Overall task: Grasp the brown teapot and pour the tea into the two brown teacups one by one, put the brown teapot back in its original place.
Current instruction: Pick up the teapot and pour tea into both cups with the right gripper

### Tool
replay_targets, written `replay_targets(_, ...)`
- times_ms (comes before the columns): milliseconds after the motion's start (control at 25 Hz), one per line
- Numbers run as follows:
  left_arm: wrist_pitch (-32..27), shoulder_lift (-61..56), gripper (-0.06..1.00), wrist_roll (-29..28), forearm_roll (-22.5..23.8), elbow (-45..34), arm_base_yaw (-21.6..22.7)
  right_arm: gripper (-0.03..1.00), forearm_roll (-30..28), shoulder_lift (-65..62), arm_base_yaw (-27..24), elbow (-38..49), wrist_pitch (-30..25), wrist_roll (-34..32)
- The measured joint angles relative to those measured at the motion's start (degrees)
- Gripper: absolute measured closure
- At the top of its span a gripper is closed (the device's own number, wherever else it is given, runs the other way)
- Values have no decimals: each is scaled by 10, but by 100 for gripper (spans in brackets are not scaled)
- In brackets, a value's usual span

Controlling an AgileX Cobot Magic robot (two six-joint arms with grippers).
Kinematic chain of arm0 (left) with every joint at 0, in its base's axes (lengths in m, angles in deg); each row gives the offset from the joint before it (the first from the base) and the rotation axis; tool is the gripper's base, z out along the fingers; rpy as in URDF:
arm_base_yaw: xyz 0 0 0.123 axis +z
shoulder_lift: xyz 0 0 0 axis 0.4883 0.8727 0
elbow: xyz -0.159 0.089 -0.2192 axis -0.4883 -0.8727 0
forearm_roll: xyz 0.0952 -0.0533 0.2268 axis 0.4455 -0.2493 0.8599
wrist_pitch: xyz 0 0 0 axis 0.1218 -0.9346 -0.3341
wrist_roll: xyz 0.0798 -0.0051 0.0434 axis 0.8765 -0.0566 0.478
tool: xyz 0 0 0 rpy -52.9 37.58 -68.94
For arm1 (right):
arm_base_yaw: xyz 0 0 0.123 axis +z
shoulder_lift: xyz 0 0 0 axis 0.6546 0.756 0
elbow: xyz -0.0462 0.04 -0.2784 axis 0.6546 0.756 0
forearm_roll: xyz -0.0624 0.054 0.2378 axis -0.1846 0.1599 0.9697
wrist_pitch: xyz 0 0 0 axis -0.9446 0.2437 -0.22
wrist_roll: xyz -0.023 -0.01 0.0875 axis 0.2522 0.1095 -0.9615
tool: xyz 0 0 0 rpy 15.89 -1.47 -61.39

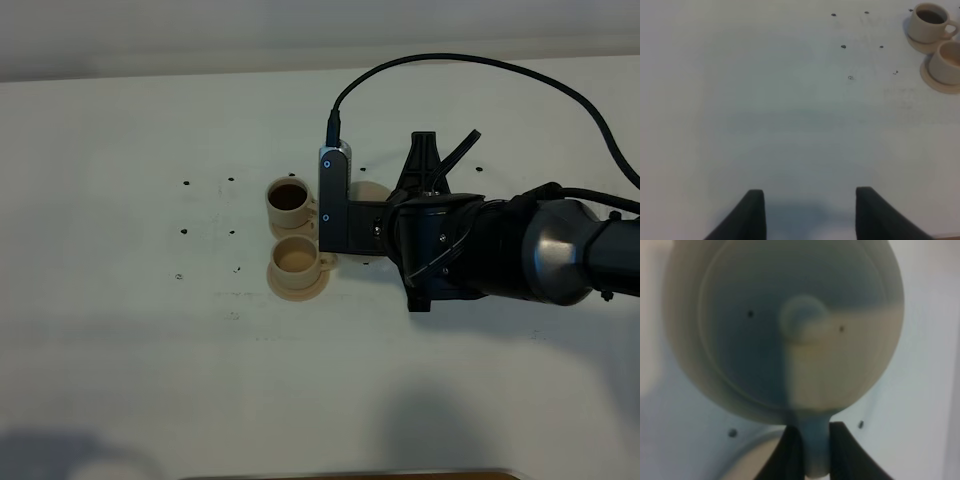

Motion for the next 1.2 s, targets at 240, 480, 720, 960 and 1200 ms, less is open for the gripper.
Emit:
replay_targets(240,0,0,47,0,0,0,0,88,-53,0,8,0,-27,0)
replay_targets(480,0,0,47,0,0,0,0,88,-85,0,8,0,-50,0)
replay_targets(720,0,0,47,0,0,0,0,88,-95,0,18,0,-61,0)
replay_targets(960,0,0,47,0,0,0,0,88,-97,0,32,0,-67,0)
replay_targets(1200,0,0,47,0,0,0,0,88,-101,0,38,-7,-72,0)
